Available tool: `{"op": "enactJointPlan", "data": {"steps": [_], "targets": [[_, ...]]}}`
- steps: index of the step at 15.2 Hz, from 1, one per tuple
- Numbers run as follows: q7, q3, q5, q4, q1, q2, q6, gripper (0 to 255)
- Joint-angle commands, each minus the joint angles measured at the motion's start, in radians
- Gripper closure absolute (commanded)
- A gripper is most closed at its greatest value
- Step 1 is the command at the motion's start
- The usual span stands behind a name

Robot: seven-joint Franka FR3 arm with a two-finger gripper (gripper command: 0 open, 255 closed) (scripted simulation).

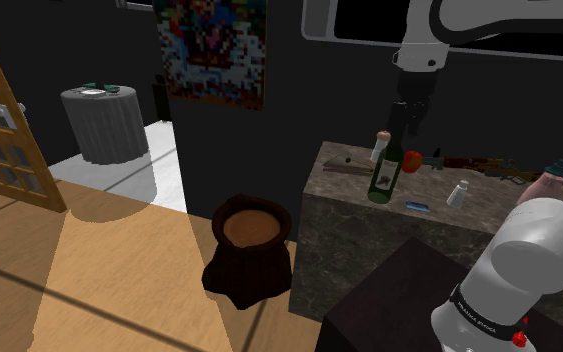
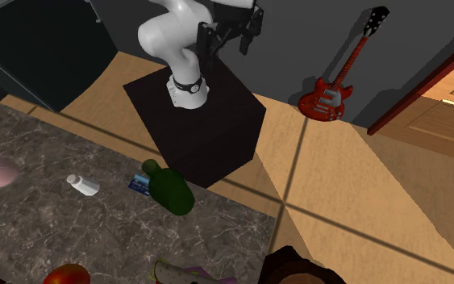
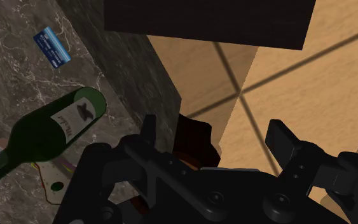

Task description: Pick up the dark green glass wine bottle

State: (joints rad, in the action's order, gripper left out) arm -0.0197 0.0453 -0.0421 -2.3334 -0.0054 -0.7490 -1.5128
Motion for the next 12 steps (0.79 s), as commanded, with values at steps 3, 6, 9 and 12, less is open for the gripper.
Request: {"op": "enactJointPlan", "data": {"steps": [3, 6, 9, 12], "targets": [[-0.041, -0.041, -0.027, -0.002, -0.017, 0.017, -0.038, 0], [-0.101, -0.103, -0.063, 0.003, -0.040, 0.050, -0.095, 0], [-0.161, -0.165, -0.092, 0.019, -0.060, 0.094, -0.153, 0], [-0.220, -0.226, -0.111, 0.045, -0.077, 0.147, -0.210, 0]]}}
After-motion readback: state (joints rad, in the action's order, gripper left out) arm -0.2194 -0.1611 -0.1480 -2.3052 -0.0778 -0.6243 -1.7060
